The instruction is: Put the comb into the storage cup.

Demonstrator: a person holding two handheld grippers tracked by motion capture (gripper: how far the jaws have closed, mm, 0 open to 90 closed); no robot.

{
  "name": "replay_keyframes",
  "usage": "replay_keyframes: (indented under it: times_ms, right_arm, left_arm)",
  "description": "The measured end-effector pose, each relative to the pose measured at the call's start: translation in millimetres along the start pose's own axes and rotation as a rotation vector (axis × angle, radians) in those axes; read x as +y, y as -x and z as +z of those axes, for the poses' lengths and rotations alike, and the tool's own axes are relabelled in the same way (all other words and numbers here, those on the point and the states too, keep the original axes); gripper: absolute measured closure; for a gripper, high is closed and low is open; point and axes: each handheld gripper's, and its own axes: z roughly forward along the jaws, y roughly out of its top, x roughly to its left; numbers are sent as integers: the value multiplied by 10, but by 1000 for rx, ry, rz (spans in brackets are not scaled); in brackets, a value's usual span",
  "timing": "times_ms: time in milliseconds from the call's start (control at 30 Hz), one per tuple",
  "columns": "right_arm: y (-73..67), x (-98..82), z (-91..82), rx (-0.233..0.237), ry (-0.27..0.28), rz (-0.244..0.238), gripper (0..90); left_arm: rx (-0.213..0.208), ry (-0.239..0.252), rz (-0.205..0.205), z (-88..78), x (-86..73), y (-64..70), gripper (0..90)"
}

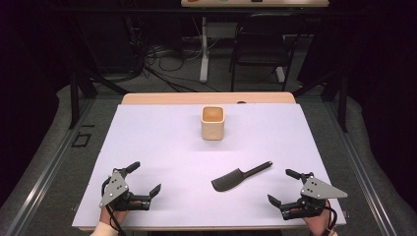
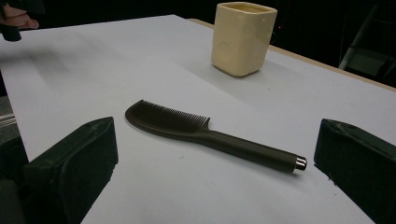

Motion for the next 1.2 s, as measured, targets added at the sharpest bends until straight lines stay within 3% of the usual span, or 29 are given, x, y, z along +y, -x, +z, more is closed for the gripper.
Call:
replay_keyframes:
  times_ms: [767,1200]
  right_arm:
    - [63,53,95,-2,-40,32,0]
    - [140,129,296,-5,-69,32,0]
  left_arm:
    - [-9,-12,0,17,-2,11,1]
    - [-7,-12,0,15,-5,3,1]
